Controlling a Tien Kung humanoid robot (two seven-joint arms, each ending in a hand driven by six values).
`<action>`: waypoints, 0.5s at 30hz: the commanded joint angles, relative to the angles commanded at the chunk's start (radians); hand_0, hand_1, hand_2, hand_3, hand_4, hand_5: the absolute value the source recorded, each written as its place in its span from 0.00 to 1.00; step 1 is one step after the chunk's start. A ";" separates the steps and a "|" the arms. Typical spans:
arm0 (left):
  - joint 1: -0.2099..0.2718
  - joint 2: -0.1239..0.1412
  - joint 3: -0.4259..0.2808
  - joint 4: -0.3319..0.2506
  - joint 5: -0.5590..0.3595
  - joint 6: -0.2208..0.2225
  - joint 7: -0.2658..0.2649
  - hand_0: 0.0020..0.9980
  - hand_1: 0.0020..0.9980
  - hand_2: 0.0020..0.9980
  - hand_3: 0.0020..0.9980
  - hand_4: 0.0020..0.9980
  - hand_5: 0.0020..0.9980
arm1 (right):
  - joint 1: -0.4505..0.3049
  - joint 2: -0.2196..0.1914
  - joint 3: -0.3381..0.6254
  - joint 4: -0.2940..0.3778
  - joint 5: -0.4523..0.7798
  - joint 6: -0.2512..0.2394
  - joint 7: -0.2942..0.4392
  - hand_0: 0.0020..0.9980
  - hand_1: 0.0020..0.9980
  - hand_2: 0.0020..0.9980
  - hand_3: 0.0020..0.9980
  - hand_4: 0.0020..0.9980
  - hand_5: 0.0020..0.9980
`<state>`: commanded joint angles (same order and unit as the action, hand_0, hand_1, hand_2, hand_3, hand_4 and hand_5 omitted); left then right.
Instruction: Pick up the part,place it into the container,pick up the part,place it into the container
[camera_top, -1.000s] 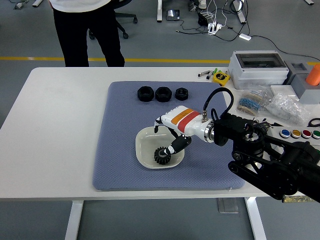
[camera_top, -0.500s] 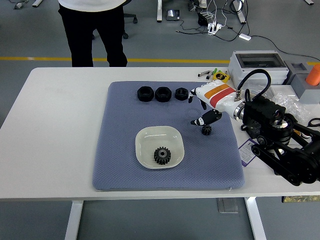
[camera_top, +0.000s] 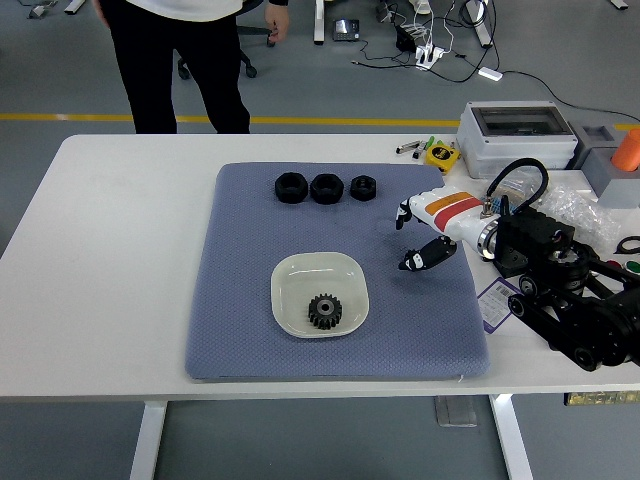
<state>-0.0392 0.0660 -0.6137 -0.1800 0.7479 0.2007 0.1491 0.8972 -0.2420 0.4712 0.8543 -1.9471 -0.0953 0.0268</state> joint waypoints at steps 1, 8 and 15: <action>0.000 0.000 0.001 0.000 -0.001 0.000 0.000 0.74 0.71 0.72 0.60 0.65 0.63 | 0.001 0.002 -0.005 -0.009 0.006 -0.005 0.001 0.64 0.66 0.70 0.64 1.00 0.43; -0.002 -0.002 0.007 0.000 -0.009 0.001 0.000 0.73 0.71 0.72 0.60 0.65 0.63 | 0.004 0.018 -0.041 -0.085 0.059 -0.042 0.015 0.61 0.64 0.69 0.60 0.94 0.41; -0.004 -0.003 0.010 0.000 -0.010 0.001 0.001 0.73 0.71 0.72 0.60 0.65 0.63 | 0.005 0.032 -0.076 -0.153 0.109 -0.060 0.019 0.56 0.61 0.65 0.58 0.90 0.40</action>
<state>-0.0432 0.0628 -0.6034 -0.1800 0.7375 0.2015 0.1503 0.9026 -0.2105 0.3950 0.7008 -1.8379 -0.1558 0.0456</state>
